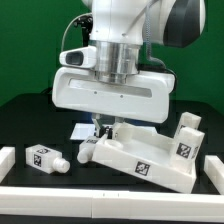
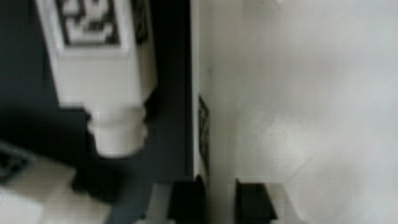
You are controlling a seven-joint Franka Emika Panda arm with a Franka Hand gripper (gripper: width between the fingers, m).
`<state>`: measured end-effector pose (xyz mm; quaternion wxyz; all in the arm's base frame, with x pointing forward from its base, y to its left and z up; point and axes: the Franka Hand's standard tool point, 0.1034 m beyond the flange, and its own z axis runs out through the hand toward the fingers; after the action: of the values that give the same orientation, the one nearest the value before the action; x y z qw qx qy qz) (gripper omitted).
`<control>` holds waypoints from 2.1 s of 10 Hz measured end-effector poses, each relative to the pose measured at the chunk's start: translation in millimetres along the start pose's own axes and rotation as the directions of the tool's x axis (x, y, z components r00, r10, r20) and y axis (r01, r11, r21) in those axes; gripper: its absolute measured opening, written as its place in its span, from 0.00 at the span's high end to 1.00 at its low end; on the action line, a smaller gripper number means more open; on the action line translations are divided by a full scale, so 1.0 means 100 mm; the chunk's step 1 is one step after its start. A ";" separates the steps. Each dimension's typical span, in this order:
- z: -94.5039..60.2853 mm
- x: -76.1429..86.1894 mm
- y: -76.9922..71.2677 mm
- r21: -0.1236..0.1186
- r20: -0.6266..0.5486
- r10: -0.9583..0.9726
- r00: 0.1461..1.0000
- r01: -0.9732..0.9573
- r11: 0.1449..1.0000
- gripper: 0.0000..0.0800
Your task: Assemble square table
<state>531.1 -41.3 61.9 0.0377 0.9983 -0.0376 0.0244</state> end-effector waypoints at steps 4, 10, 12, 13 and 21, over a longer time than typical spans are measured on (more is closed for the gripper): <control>0.01 -0.01 0.01 -0.028 0.010 -0.263 0.965 0.264 0.964 0.92; -0.16 0.34 -0.22 -0.132 0.077 -0.669 0.740 0.672 0.728 0.92; -0.31 0.48 -0.40 -0.158 0.095 -0.807 0.582 0.810 0.565 0.92; -0.42 0.61 -0.57 -0.162 0.105 -0.858 0.502 0.860 0.484 0.92; -0.58 0.97 -0.98 -0.167 0.155 -0.952 0.264 0.957 0.238 0.92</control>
Offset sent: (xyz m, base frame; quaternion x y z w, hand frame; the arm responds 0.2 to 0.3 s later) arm 0.0000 0.0000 0.0000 0.0000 0.0000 -0.1938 0.9810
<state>632.3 53.9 117.8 0.1582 0.8042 0.5726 -0.0184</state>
